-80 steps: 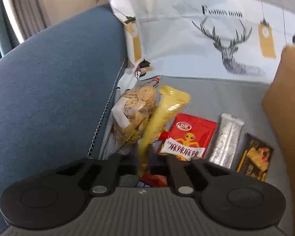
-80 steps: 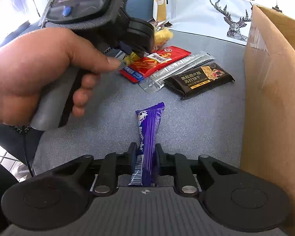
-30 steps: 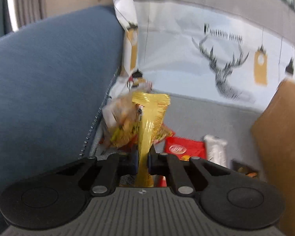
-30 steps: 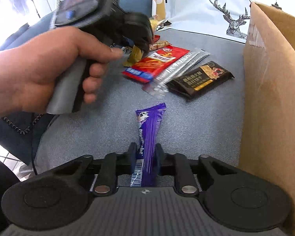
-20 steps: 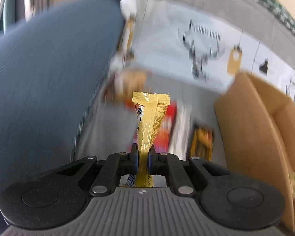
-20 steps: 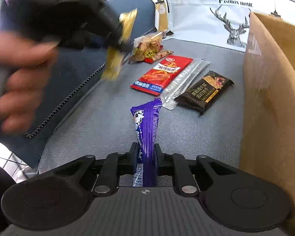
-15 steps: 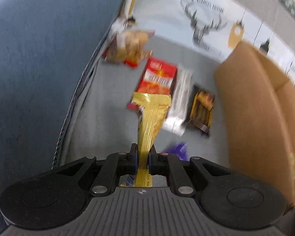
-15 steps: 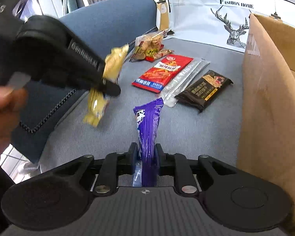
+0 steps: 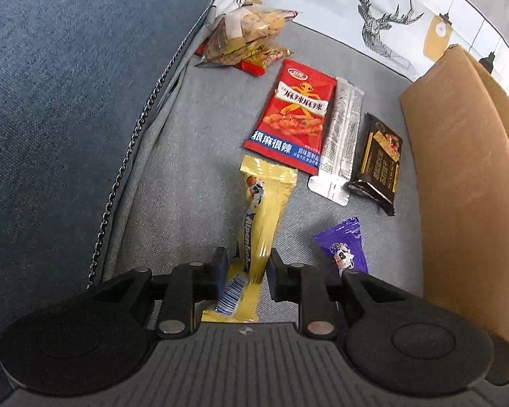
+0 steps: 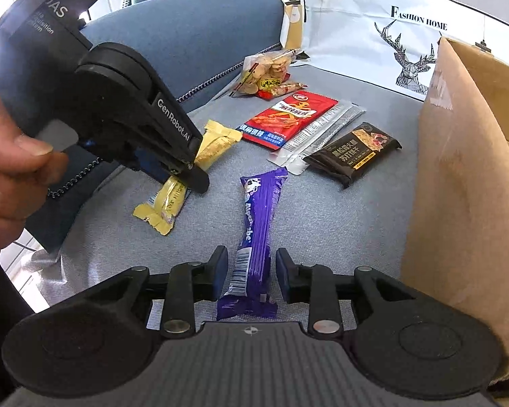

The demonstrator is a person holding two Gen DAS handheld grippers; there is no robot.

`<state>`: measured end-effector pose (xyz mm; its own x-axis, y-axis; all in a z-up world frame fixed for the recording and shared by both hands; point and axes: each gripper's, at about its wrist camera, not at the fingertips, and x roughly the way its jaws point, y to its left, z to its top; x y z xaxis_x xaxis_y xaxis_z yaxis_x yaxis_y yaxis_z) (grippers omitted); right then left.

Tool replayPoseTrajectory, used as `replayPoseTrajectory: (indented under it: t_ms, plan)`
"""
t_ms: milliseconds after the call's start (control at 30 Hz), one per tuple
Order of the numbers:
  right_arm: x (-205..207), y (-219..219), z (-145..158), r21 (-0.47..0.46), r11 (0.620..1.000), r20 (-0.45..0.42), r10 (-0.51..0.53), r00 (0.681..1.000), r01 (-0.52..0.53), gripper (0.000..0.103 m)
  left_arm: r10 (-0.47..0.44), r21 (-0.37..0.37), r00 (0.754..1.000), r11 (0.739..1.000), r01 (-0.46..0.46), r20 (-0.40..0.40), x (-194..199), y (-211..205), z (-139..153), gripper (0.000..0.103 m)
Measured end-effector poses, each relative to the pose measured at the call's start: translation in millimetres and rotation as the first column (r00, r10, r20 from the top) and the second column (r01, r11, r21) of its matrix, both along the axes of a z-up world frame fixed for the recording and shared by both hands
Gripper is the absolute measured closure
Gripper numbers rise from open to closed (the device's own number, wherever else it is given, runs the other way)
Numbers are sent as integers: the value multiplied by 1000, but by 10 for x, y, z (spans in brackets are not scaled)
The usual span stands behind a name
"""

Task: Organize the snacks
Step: 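Lift the purple bar with right gripper while left gripper carries the yellow stick over the box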

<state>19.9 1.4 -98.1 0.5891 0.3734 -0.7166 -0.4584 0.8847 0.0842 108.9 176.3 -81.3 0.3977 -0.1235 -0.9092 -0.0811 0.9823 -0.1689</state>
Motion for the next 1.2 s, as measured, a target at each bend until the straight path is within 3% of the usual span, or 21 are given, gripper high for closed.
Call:
replayPoseTrajectory:
  t_ms: [133, 200, 267, 367, 633, 900, 1200]
  plan:
    - [15, 8, -22, -2, 1000, -1, -4, 1000, 4, 72, -27, 23, 1000, 999, 27, -1, -8, -38, -13, 77]
    - [16, 13, -34, -7, 1000, -1, 0, 1000, 0, 78, -37, 35, 999, 999, 37, -1, -8, -67, -18, 78]
    - [9, 7, -31, -5, 1000, 5, 1, 1000, -1, 78, -42, 53, 999, 998, 42, 3, -7, -91, -14, 93]
    - [-17, 4, 3, 2, 1000, 30, 5, 1000, -5, 78, -32, 34, 999, 999, 31, 16, -15, -86, 12, 93]
    - [-139, -35, 205, 42, 999, 129, -3, 992, -3, 78, 24, -3, 988, 1000, -24, 154, -110, -52, 274, 93]
    - [-230, -242, 643, 158, 987, 270, -70, 960, 28, 78, 49, -12, 927, 999, -48, 372, -316, -156, 740, 93]
    - [-262, -890, 1060, 272, 955, 355, -212, 910, 116, 78, 47, -95, 858, 995, 2, 512, -354, -610, 1170, 93]
